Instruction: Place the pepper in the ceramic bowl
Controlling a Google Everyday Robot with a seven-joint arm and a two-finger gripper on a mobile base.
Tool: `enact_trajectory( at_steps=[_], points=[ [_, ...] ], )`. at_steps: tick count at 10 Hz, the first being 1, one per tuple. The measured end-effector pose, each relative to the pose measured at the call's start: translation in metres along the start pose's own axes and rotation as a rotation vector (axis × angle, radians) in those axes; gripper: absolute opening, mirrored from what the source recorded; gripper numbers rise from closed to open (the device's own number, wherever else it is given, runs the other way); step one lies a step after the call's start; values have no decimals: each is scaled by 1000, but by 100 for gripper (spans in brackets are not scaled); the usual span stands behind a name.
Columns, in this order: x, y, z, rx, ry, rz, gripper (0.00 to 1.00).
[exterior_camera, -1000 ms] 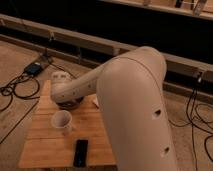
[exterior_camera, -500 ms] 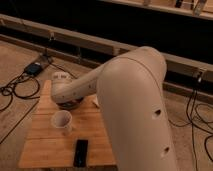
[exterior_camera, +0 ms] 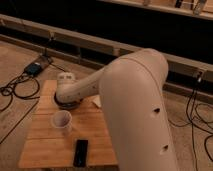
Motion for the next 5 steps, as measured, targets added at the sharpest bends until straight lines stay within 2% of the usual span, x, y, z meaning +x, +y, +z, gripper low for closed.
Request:
enact_trajectory(
  at_steps=[5],
  points=[
    [-12,6,20,-23,-20,-26,0]
  ],
)
